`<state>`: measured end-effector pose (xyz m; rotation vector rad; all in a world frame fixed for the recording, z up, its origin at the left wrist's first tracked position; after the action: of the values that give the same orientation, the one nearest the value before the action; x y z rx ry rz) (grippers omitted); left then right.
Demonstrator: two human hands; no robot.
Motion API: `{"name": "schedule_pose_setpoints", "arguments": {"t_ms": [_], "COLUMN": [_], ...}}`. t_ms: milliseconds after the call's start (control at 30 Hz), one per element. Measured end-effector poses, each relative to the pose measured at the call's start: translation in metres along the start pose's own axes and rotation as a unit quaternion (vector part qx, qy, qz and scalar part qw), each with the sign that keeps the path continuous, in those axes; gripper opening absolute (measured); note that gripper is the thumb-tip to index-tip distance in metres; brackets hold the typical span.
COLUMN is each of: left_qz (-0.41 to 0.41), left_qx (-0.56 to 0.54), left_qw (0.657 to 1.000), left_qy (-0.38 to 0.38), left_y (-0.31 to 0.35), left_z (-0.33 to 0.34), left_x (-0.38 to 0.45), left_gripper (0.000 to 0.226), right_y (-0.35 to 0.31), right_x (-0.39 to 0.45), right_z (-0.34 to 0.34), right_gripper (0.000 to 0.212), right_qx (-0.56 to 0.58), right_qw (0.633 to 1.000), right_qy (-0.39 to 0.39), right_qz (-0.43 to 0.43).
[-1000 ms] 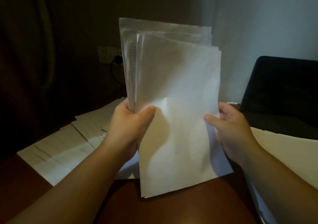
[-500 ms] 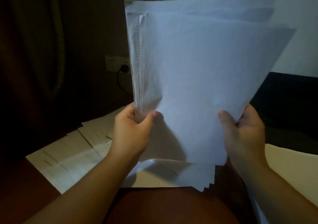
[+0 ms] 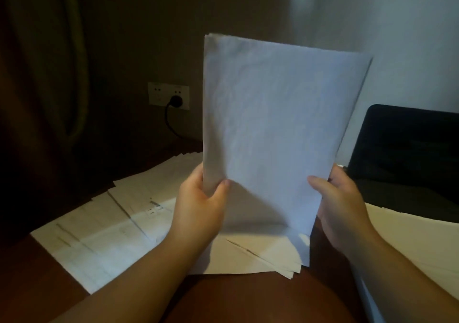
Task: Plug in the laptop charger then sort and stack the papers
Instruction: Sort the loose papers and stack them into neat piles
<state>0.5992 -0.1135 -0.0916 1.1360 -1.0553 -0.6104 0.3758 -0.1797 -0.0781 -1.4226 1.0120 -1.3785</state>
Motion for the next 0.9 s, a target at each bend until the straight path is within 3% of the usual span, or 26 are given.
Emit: {"name": "schedule_pose_setpoints", "arguments": {"t_ms": [233,433,900], "left_qz": [-0.028,-0.044,-0.082], "left_qx": [0.018,0.007,0.04], "left_qw": [0.999,0.998,0.995], "left_qy": [0.021,0.033,-0.027], "left_y": [-0.006,0.006,0.044], "left_z": [-0.002,-0.003,0.003], "left_x": [-0.001,-0.002,-0.007], "left_gripper": [0.02,0.021,0.025], "right_y": [-0.003,-0.018,-0.052], "right_x": [0.0,0.003,-0.009], "right_z": [-0.001,-0.002,-0.022], "right_gripper": [0.024,0.023,0.012], "right_qx": [-0.059,-0.114,-0.19], "right_qw": [0.998,0.993,0.981], "right_qy": [0.013,-0.006,-0.029], "right_qz": [-0.005,-0.009,0.02]}}
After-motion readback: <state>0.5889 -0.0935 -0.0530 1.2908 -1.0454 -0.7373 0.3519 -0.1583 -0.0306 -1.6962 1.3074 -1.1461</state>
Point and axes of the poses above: each hand's wrist, its own x-axis towards the middle knuckle, its own z-axis out of the palm, y = z × x, the point moved 7 cm from there along x, towards the middle knuckle, and after that the axes turned 5 degrees about -x, right-handed, at the moved point
